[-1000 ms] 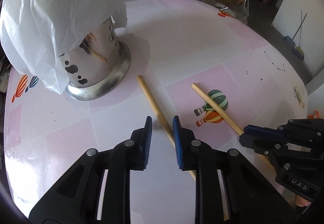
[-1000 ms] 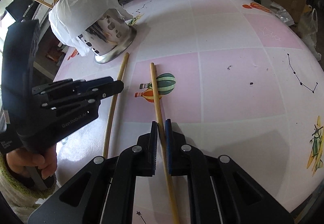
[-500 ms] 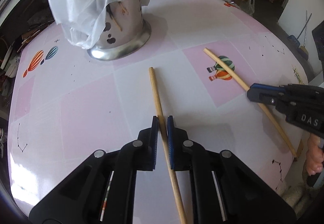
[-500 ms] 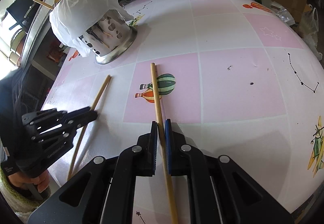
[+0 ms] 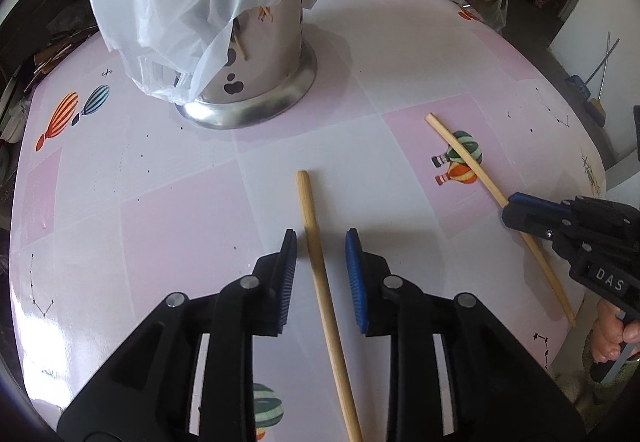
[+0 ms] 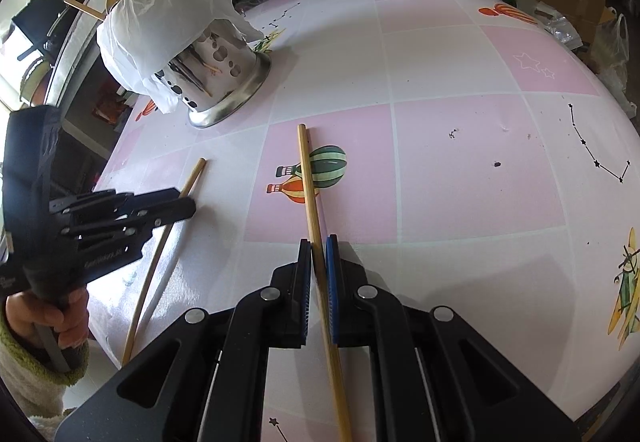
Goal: Organize utensils
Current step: 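Close the right gripper on one wooden chopstick while the left gripper approaches the other, then close the left gripper on the other wooden chopstick and lift it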
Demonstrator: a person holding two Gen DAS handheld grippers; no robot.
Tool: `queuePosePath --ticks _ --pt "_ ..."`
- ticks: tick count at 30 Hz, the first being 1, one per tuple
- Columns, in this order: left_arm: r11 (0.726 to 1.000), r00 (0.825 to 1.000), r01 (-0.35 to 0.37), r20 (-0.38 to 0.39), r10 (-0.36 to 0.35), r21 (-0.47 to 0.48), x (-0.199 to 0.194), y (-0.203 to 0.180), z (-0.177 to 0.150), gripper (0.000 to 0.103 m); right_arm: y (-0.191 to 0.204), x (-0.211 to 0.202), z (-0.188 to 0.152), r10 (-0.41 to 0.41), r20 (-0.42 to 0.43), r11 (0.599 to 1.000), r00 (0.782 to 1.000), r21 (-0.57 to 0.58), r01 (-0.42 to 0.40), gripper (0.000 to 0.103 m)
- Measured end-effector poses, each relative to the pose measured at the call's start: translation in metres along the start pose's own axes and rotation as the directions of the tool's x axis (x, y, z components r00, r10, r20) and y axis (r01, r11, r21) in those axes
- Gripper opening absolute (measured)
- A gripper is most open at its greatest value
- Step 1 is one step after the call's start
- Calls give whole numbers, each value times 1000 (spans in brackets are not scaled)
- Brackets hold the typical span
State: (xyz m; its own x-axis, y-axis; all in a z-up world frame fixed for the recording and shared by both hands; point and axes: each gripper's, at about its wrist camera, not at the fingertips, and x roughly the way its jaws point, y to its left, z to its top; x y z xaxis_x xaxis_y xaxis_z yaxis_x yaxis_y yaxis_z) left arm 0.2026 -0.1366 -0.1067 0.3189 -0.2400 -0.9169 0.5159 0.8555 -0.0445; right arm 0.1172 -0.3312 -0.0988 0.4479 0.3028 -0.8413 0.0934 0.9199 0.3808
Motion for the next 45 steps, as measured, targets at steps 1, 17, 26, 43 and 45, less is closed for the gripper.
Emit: queuePosePath --ticks 1,17,26,43,45 --pt "1000 1000 -5 3 5 3 1 0 3 24 1 0 0 0 0 1000 1000 0 0 7" --pt "995 997 -8 80 17 -102 -6 15 11 6 1 1 1 -9 -1 1000 1000 -10 9 7" --pt "971 931 176 349 -111 -163 -95 43 -4 6 3 1 3 -20 -19 999 1000 -34 19 7" --pt "951 799 251 593 -98 -182 -188 69 -51 6 31 28 53 -111 -87 972 990 -218 90 20" --pt "948 795 256 599 -95 -189 -187 72 -52 6 37 32 56 -164 -86 956 983 -261 137 14"
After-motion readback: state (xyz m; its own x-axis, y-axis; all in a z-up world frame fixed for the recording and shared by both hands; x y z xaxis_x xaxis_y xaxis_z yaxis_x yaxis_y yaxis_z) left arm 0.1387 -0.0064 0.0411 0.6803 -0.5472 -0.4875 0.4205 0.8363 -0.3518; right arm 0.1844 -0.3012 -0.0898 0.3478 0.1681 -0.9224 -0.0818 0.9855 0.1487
